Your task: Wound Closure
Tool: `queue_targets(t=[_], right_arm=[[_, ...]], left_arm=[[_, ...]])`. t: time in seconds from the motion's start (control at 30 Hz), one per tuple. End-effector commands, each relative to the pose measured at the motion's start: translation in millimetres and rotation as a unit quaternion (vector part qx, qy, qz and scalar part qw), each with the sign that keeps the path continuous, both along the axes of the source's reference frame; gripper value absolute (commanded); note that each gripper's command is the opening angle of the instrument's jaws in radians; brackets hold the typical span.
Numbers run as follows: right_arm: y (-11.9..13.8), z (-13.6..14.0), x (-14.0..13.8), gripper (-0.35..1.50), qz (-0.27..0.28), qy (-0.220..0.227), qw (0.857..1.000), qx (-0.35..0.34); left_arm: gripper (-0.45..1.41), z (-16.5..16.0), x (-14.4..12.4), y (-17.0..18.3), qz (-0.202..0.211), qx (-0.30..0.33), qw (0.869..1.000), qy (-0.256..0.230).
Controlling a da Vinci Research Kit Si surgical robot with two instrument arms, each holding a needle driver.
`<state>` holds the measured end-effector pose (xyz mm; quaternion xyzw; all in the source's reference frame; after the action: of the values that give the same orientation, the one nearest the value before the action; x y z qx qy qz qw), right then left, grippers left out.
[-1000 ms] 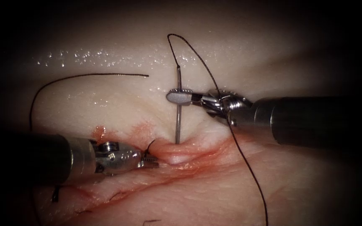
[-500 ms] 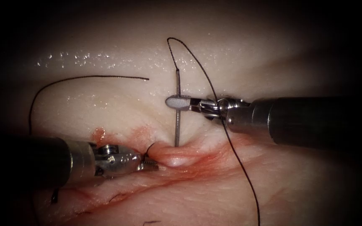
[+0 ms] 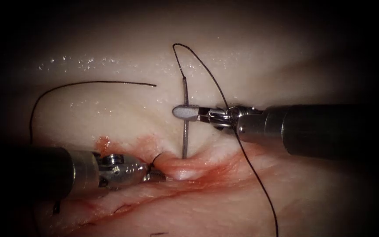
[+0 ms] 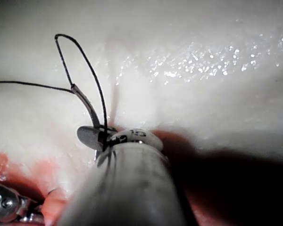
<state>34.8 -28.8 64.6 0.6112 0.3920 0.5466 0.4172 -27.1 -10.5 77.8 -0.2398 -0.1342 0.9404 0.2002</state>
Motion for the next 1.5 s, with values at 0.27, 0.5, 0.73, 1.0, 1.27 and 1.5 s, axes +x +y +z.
queue_targets(t=[0.27,0.5,0.73,1.0,1.27,1.5], right_arm=[[-0.4,-0.1,0.9,-0.35,-0.002,0.006,1.000,0.012],[-1.1,-0.4,1.7,-0.35,0.000,0.015,1.000,0.021],[-1.5,-0.6,2.0,-0.35,-0.003,0.023,0.999,0.029],[-2.0,-0.1,2.1,-0.35,-0.002,0.030,0.998,0.049],[-2.4,0.2,2.5,-0.35,0.009,0.042,0.997,0.071],[-3.6,-0.5,3.2,-0.35,-0.003,0.047,0.996,0.076]], left_arm=[[0.19,0.6,-0.6,-0.1,0.000,0.000,1.000,-0.001],[0.19,0.6,-0.5,0.0,0.000,0.000,1.000,0.000],[0.19,0.6,-0.5,0.0,0.000,0.000,1.000,0.000],[0.19,0.6,-0.5,0.0,0.000,0.000,1.000,0.000],[0.19,0.6,-0.5,0.0,0.000,0.000,1.000,0.000],[0.19,0.5,-0.5,0.1,0.000,0.000,1.000,0.000]])
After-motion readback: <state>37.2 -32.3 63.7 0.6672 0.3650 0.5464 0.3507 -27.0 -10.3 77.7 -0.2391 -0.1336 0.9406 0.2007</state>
